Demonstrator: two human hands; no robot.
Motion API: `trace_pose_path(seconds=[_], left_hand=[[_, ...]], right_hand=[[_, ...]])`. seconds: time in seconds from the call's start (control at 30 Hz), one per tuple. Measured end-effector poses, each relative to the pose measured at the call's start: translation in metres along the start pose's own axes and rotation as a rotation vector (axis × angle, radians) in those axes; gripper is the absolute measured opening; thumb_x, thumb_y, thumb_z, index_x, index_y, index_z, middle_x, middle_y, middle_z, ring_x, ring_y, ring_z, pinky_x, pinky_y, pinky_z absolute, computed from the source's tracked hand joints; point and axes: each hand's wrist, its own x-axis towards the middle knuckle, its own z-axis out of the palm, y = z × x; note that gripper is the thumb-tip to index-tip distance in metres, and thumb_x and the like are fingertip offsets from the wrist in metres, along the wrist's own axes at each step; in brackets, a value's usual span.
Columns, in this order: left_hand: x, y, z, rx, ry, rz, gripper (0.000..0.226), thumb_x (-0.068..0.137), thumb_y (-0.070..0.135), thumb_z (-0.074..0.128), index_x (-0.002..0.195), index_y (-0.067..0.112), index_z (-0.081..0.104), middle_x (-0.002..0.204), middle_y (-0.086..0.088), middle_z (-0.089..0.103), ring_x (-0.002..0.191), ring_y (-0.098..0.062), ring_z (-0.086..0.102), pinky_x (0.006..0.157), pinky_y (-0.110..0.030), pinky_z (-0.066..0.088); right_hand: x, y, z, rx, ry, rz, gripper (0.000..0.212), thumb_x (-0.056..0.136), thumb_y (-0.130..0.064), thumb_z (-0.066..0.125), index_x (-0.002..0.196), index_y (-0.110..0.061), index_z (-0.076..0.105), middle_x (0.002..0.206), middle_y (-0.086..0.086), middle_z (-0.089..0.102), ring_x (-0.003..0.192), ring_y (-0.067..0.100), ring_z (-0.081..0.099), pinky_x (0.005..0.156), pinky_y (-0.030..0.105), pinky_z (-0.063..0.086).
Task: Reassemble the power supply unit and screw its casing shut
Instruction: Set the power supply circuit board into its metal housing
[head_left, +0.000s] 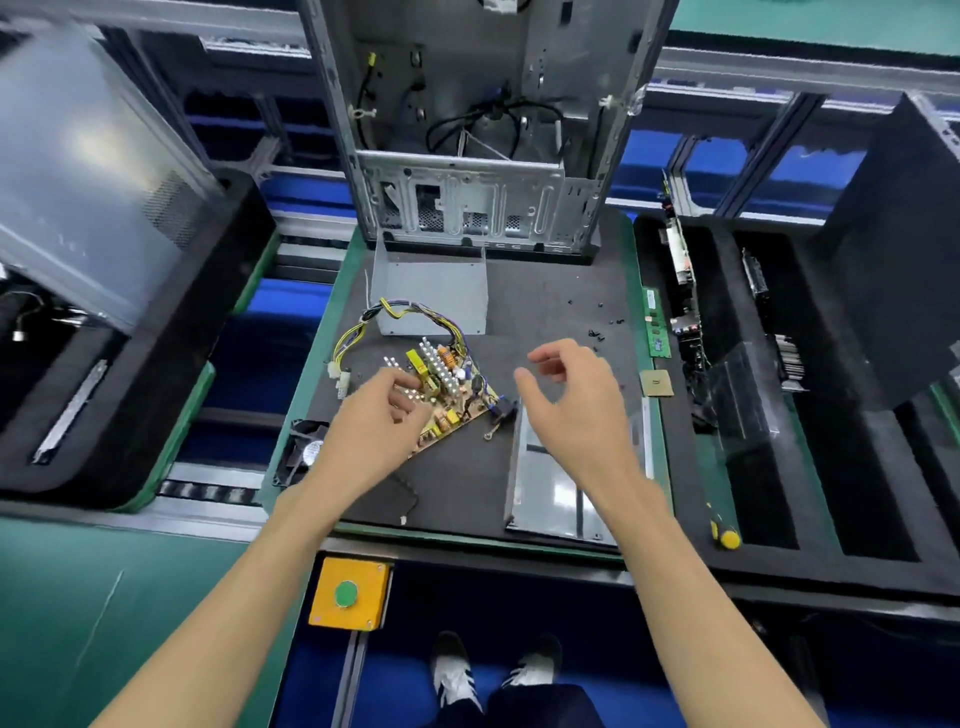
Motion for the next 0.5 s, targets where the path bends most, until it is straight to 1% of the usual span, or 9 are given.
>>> trace_pose_path(seconds=[0.1, 0.2, 0.27, 0.37, 0.43, 0.5], left_hand=[[0.005, -0.017, -0.012, 0.028, 0.066, -0.014, 0.023, 0.090, 0.028, 0.070, 0.112, 0.025, 0.061, 0.093, 0.009, 0.063, 0.086, -0.009, 0.060, 0.082, -0.033, 0.051], [0.013, -0.034, -0.016, 0.049, 0.077, -0.048, 0.034, 0.089, 0.028, 0.072, 0.119, 0.020, 0.060, 0.102, 0.001, 0.064, 0.095, -0.017, 0.061, 0.090, -0.037, 0.050], [0.018, -0.044, -0.014, 0.044, 0.061, -0.077, 0.042, 0.089, 0.031, 0.073, 0.126, 0.019, 0.056, 0.107, 0.001, 0.063, 0.100, -0.018, 0.060, 0.091, -0.035, 0.049], [0.027, -0.055, -0.011, 0.053, 0.021, -0.082, 0.051, 0.090, 0.036, 0.073, 0.133, 0.019, 0.053, 0.115, 0.006, 0.060, 0.103, -0.013, 0.058, 0.091, -0.030, 0.046], [0.031, -0.061, -0.010, 0.062, -0.006, -0.080, 0.054, 0.090, 0.031, 0.072, 0.138, 0.018, 0.051, 0.120, 0.008, 0.059, 0.104, -0.009, 0.055, 0.091, -0.025, 0.042], [0.035, -0.066, -0.011, 0.057, -0.021, -0.079, 0.053, 0.089, 0.023, 0.072, 0.138, 0.019, 0.053, 0.118, 0.011, 0.058, 0.105, -0.008, 0.056, 0.088, -0.020, 0.038]], right_hand=[[0.013, -0.023, 0.031, -0.089, -0.160, -0.052, 0.036, 0.096, -0.039, 0.065, 0.127, -0.021, 0.060, 0.117, -0.001, 0.062, 0.117, 0.019, 0.051, 0.092, 0.034, 0.047], [0.022, -0.037, 0.063, -0.182, -0.286, -0.079, 0.051, 0.095, -0.041, 0.064, 0.139, -0.018, 0.052, 0.130, 0.006, 0.057, 0.127, 0.025, 0.044, 0.097, 0.036, 0.041], [0.028, -0.042, 0.082, -0.238, -0.350, -0.076, 0.066, 0.094, -0.046, 0.066, 0.147, -0.015, 0.044, 0.140, 0.011, 0.050, 0.133, 0.030, 0.039, 0.102, 0.039, 0.039], [0.038, -0.046, 0.105, -0.326, -0.417, -0.040, 0.098, 0.087, -0.056, 0.072, 0.157, -0.007, 0.024, 0.151, 0.017, 0.039, 0.139, 0.034, 0.034, 0.109, 0.042, 0.036], [0.044, -0.046, 0.117, -0.363, -0.435, -0.028, 0.112, 0.084, -0.058, 0.074, 0.160, -0.003, 0.012, 0.152, 0.021, 0.035, 0.140, 0.037, 0.032, 0.112, 0.043, 0.034], [0.049, -0.045, 0.126, -0.401, -0.450, -0.009, 0.119, 0.083, -0.060, 0.074, 0.161, 0.000, 0.007, 0.153, 0.024, 0.034, 0.141, 0.039, 0.031, 0.114, 0.044, 0.034]])
